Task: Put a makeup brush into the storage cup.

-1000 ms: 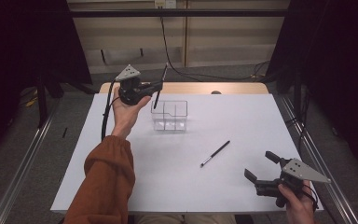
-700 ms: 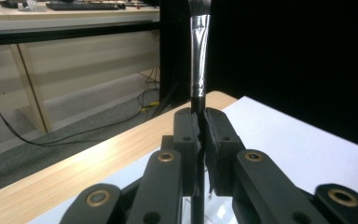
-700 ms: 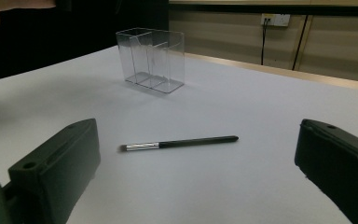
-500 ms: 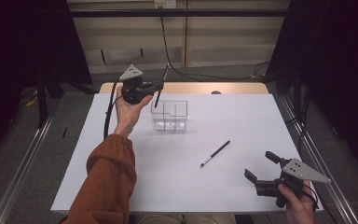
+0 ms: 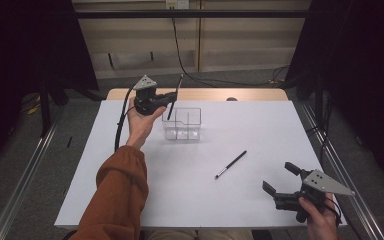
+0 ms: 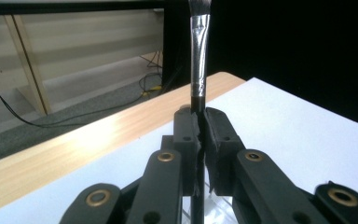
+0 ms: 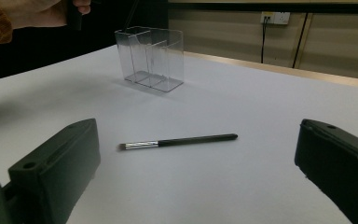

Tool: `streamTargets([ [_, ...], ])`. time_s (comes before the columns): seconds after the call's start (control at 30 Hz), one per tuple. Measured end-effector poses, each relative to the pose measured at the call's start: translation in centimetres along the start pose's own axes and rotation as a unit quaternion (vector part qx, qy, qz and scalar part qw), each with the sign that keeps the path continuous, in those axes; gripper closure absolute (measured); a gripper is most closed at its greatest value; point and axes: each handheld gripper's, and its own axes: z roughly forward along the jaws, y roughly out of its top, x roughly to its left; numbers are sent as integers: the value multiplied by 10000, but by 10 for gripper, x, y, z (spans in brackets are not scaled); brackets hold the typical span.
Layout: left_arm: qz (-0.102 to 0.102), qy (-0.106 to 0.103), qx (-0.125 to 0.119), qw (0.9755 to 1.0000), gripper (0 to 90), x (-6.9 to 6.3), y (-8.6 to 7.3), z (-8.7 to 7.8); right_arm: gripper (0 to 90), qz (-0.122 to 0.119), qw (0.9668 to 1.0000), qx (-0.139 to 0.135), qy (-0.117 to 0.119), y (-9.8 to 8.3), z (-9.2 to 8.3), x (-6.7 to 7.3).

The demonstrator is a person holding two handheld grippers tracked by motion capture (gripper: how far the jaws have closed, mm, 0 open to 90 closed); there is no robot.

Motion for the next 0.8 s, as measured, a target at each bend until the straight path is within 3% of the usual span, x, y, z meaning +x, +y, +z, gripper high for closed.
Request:
streamTargets([
  [0.8,22,1,167,9999,841,0,-14,3,0,-13,10000,13,-18,0,-1,1],
])
